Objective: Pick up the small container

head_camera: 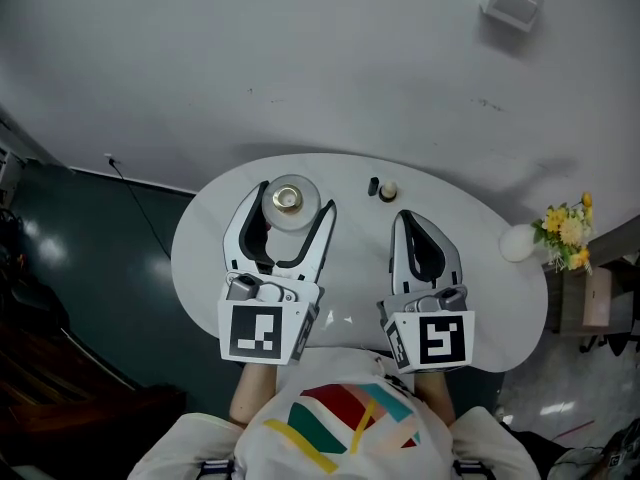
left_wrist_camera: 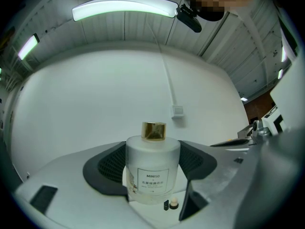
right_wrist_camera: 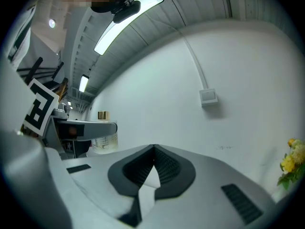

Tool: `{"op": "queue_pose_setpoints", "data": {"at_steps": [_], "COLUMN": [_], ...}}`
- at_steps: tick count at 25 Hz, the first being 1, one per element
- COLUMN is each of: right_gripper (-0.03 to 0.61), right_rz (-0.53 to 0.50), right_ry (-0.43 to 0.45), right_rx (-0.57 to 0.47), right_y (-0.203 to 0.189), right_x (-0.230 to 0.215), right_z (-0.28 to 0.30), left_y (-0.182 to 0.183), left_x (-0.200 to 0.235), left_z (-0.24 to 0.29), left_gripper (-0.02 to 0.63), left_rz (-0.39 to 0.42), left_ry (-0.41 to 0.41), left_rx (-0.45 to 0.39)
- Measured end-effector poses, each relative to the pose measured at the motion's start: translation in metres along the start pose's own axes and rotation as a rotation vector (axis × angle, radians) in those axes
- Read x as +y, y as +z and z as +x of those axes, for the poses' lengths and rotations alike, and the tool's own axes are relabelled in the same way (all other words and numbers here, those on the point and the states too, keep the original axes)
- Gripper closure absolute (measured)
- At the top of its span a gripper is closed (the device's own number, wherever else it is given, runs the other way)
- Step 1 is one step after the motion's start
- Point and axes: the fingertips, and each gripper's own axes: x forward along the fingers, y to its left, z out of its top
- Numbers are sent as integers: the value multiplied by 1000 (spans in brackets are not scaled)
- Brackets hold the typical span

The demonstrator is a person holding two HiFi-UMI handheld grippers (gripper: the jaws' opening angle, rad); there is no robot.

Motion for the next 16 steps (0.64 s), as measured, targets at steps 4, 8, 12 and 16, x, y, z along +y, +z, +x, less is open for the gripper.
{"op": "queue_pose_setpoints", "data": {"at_steps": [4,8,12,16], "right_gripper": [568,568,568,568], "right_rz": [-2,0,-4,-9], "right_ry": [-2,-2,-2,0], "right_rx": [-4,-3,-7,-10], "right_y": [1,0,3,4], "right_x": [0,0,2,5], "right_z": [-2,-2,-3,-3], "left_y": [1,3,6,8], "left_x": [-1,-1,1,3], "left_z": [-1,-2,-3,-5], "left_gripper": [267,267,267,267], "left_rz": [4,-1,-1,2], "left_ry": [-1,2,2,4], "left_rx": [-5,-6,-11,-14]}}
